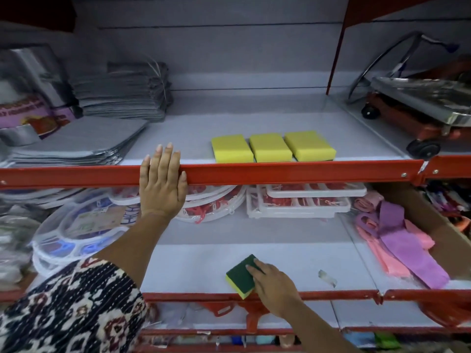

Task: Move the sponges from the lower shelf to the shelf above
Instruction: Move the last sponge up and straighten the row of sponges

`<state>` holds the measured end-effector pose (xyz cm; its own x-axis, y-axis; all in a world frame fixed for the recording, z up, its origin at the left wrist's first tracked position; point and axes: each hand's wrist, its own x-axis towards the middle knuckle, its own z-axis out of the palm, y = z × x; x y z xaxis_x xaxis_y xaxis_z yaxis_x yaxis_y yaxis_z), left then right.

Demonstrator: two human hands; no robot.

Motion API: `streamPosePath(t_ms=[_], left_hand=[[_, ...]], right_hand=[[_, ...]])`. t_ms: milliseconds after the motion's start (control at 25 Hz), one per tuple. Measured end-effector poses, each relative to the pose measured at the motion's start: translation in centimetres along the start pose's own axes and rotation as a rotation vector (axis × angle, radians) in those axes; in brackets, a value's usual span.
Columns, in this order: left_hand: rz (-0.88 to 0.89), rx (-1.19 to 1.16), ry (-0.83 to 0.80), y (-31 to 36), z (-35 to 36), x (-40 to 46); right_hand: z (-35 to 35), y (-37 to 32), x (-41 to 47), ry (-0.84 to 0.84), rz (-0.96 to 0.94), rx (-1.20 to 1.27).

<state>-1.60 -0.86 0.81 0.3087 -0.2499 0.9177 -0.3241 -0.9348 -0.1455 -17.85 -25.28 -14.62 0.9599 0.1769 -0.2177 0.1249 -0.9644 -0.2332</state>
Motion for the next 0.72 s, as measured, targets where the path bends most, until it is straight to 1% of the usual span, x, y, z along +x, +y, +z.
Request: streamPosePath(t_ms=[160,280,400,440,520,600,720], left_hand=[[-0.004,0.007,0.013,-0.2,0.2,-0.4],[0.003,0.009,0.028,-0.1,0.3,-0.2],[0.000,0.014,0.026,-0.2,0.5,-0.3],[-0.002,0.016,0.022,-0.2,0.5,-0.3],[-0.001,0.021,0.018,-0.2,0.5,-0.4],[-0.005,0.018,0.016,-0.2,0.5,-0.3],[-0.005,0.012,0.015,-0.2,0.4,-0.2]], right_hand=[[-1.5,-0.1,1.2,-0.018,-0.051,0.013],[-3.0,-0.3,2.4,-0.123,-0.134,-0.035],[-4.2,-0.6,3.6,-0.266,-0.228,-0.187],[-4.2,-0.6,3.8,-0.287,-0.245,-0.225],[-3.8,-0.5,4.1,-0.293,-0.248,-0.236],[-3.3,-0.4,3.8,-0.264,-0.227,-0.184],[-3.2,-0.2,3.2,-0.145,-0.185,-0.071]])
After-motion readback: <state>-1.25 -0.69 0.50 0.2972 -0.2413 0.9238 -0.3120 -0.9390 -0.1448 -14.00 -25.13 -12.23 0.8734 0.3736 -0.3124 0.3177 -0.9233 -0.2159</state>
